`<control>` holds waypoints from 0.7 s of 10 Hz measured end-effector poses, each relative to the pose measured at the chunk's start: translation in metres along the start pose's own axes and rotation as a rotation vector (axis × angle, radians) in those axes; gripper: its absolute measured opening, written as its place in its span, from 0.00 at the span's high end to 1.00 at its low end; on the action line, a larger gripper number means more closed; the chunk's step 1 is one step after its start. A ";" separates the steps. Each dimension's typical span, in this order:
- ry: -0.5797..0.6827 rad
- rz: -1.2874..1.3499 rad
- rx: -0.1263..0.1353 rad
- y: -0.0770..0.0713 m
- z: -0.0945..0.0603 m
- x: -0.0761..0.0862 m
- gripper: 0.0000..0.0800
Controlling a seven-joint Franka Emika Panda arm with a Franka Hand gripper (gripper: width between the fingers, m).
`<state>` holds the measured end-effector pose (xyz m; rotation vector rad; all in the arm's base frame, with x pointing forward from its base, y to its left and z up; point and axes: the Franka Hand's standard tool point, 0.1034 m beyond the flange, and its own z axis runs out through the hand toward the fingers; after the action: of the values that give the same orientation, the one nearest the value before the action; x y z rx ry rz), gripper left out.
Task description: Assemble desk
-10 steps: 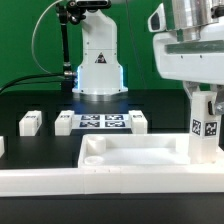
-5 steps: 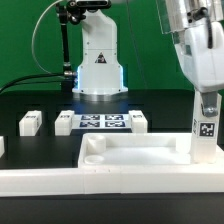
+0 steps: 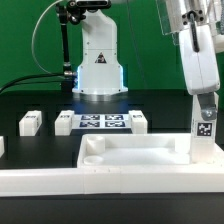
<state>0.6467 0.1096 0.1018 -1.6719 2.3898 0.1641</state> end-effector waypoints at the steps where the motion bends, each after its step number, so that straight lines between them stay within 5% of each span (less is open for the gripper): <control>1: 0.000 -0.004 0.000 0.000 0.000 0.000 0.21; 5: -0.036 -0.097 0.041 -0.005 -0.042 -0.016 0.19; 7: -0.033 -0.099 0.036 -0.004 -0.038 -0.015 0.19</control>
Offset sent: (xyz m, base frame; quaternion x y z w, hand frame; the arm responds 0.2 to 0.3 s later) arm -0.0126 0.0073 0.0548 0.0171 -0.0310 -0.0191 0.9992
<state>0.6509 0.1140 0.1426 -1.7533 2.2668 0.1305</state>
